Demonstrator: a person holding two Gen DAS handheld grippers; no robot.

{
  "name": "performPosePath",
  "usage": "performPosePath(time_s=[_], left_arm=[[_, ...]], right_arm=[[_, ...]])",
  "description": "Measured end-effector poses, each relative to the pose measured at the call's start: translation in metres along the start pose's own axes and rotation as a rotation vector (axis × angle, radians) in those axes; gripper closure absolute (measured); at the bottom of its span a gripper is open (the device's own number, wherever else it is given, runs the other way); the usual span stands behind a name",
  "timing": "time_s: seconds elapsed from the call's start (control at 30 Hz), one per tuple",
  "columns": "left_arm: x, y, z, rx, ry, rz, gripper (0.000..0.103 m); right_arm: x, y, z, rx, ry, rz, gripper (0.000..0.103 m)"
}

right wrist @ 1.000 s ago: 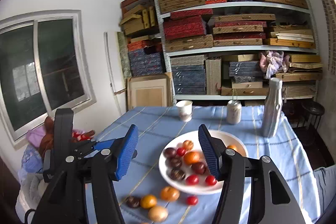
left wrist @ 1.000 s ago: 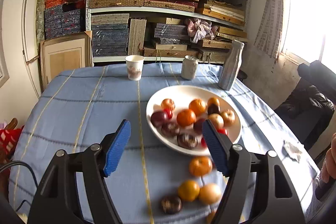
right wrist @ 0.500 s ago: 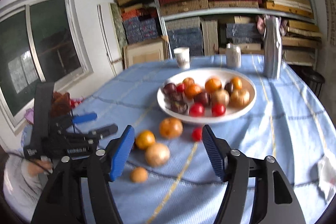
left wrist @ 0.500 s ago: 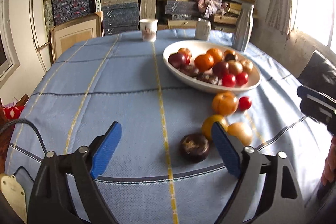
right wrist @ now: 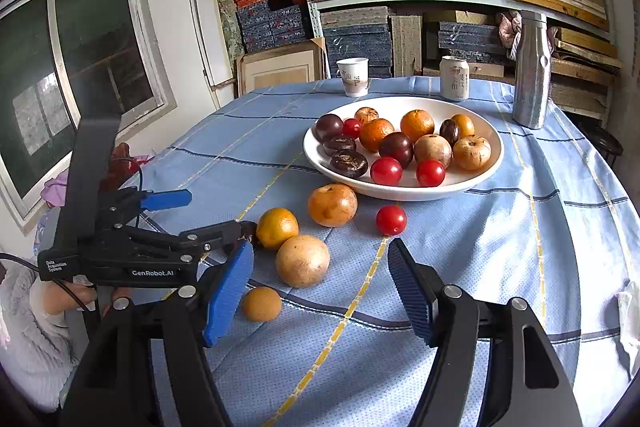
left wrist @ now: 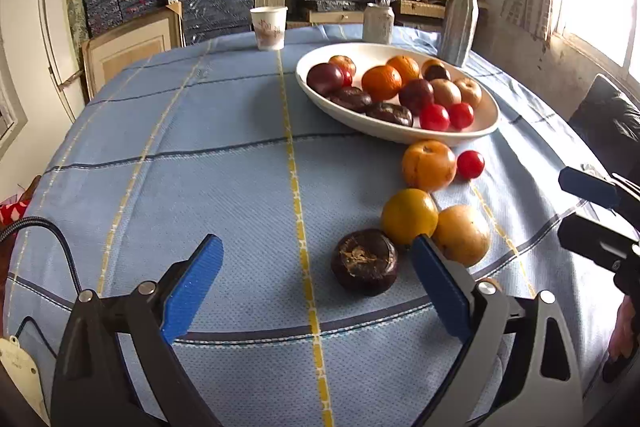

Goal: Organize fruits
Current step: 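Grasp the dark brown fruit with the left gripper while the right grasps a small tan fruit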

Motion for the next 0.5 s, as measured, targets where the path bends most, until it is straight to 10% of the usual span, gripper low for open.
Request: performPosePath(time_s=[0.5], left_arm=[[0.017, -0.004, -0.004, -0.016, -0.001, -0.086, 0.010]], right_arm=[[0.002, -0.005, -0.006, -0.020, 0.009, -0.032, 0.032]])
Point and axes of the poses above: each gripper's, at about its wrist camera, not at the fingertips, and x roughly the way its jaws point, z to its right, y to its top, the point moved 1 cm from there along x, roughly the way its jaws point, and after that the axes turned 15 degrees about x, right-handed, at the moved point
